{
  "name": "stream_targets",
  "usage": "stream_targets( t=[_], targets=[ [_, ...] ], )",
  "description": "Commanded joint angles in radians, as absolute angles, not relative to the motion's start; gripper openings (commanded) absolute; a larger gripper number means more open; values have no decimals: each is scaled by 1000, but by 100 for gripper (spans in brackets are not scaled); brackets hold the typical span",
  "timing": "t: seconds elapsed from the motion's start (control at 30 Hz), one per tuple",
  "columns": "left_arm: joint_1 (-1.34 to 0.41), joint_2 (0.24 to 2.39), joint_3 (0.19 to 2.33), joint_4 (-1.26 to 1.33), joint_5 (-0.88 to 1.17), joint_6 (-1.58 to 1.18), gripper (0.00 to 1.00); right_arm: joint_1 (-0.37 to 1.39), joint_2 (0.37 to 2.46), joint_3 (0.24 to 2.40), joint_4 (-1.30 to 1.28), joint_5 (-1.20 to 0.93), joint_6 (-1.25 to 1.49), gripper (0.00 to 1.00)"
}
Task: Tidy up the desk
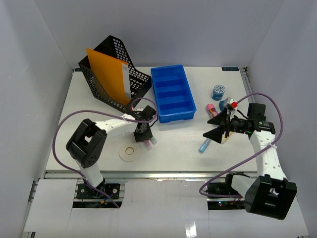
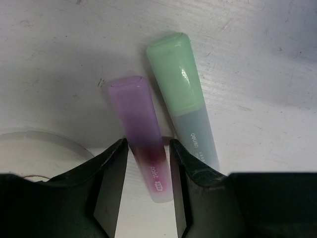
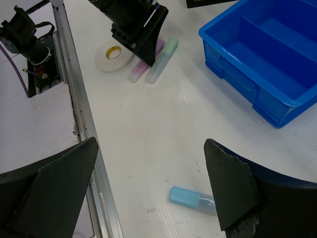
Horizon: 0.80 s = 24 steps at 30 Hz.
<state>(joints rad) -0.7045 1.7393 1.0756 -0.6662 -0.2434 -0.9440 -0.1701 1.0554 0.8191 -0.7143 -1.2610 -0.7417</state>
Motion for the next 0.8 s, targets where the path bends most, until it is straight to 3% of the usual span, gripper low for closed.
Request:
stream_targets(
  t=[0.0,0.23,0.63,0.77],
  targets=[
    [-709,1761,1083,-690,-283,-945,50,-180,1042,809,-703,-1298,-751,94],
    [-709,1759,1072,-689,-290,-937,43,-192,1048,805,-702,-1299,-752,94],
    [-723,1609,1023,-638,-323,-899,9,-223,1059,798,-704,-1310,-754,94],
    [-781,1497,1070,-628,-371,-808,4,-228,1067,797,-706,-1320,-755,94]
  ],
)
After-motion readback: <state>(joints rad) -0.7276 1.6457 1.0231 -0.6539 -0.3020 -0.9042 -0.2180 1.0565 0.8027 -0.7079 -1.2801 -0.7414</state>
